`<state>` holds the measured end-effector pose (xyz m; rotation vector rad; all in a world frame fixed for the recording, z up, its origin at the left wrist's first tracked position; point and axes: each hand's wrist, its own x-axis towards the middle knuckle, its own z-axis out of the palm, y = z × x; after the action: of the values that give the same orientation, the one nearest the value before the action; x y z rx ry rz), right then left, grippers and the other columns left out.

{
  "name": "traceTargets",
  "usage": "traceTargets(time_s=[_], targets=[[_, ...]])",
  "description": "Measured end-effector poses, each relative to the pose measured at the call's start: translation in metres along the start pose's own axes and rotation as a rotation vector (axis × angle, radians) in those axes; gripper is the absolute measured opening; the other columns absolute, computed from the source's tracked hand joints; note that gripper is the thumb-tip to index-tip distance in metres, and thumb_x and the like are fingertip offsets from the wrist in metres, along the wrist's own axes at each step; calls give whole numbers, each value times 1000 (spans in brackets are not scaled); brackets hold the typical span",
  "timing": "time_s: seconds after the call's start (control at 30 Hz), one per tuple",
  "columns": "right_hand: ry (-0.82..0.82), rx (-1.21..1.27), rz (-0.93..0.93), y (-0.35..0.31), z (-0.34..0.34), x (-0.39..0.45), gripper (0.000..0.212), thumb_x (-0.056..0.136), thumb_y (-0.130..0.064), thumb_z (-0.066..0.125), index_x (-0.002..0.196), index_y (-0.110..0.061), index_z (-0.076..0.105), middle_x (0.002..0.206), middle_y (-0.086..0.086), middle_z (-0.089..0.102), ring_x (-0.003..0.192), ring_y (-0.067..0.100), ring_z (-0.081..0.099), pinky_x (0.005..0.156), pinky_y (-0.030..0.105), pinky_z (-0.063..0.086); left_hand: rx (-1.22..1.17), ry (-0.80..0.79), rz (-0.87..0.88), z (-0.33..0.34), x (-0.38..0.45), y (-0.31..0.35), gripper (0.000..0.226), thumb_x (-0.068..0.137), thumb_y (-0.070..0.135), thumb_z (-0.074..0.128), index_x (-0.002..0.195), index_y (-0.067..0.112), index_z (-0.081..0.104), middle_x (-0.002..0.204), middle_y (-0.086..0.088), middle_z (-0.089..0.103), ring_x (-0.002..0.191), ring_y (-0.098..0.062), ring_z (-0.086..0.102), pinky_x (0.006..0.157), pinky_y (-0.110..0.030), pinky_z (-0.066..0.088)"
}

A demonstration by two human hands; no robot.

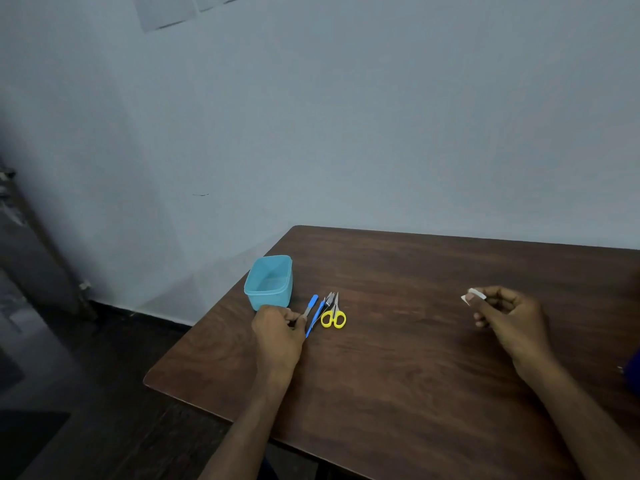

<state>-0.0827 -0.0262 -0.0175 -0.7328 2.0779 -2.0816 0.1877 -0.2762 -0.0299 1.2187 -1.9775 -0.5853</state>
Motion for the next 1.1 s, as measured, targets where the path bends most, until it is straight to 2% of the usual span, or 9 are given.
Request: traceTargets(time_s=[0.13,0.2,0.33,0.43,0.53,0.67,0.77,0.87,1.1], targets=[[2,-13,-6,-3,0,-1,10,89,-14,85,97,-18,81,77,9,75,62,18,63,52,12,53,5,7,-6,1,6,-4,7,90,14,85,95,10,86,85,2,80,71,-3,64,64,-7,41],[-2,-17,-5,-3,1,-1,10,89,-15,85,95,-21,81,77,9,75,61,15,63,53,13,53,42,0,13,2,5,-4,8,93,15,83,93,8,85,85,2,76,76,-7,62,67,-16,43],[-11,-8,-14,-3,1,-2,11,89,-12,85,97,-18,81,79,9,75,53,4,62,53,13,53,97,-2,34,5,2,-5,9,100,19,74,97,14,81,98,2,69,79,-4,54,69,-14,42],[-6,5,-15,-1,1,0,11,89,-10,84,98,-15,80,79,11,74,51,1,61,52,12,52,-76,42,56,4,5,-5,14,105,18,67,100,16,80,98,4,72,87,-7,65,74,-21,51],[-20,28,-16,-2,4,2,8,90,-9,83,97,-12,79,75,11,71,50,0,60,51,13,52,-324,54,17,5,2,16,15,108,25,62,103,18,75,89,6,73,78,-17,73,64,-19,49],[-51,47,2,-2,9,4,5,90,-8,83,93,-10,79,72,7,71,52,4,60,52,19,53,-559,-168,81,36,-12,59,13,101,12,70,92,20,75,79,8,77,59,-6,68,55,-26,60],[-68,110,33,-2,12,5,6,90,-7,82,95,-9,79,73,6,73,55,7,61,54,19,52,-649,-383,128,72,-19,93,16,98,5,73,89,17,78,74,5,78,59,-3,65,51,-24,57],[-30,191,57,-1,12,9,14,90,-4,82,101,-11,77,78,7,74,55,9,61,54,18,51,-652,-551,207,99,-11,125,9,98,13,77,96,22,79,76,5,80,64,-4,67,51,-23,55],[52,179,37,12,6,23,33,92,-9,82,123,-8,71,74,1,74,57,9,62,59,21,53,-485,-599,463,137,12,140,13,97,23,80,85,23,86,96,17,83,89,3,76,77,-15,55]])
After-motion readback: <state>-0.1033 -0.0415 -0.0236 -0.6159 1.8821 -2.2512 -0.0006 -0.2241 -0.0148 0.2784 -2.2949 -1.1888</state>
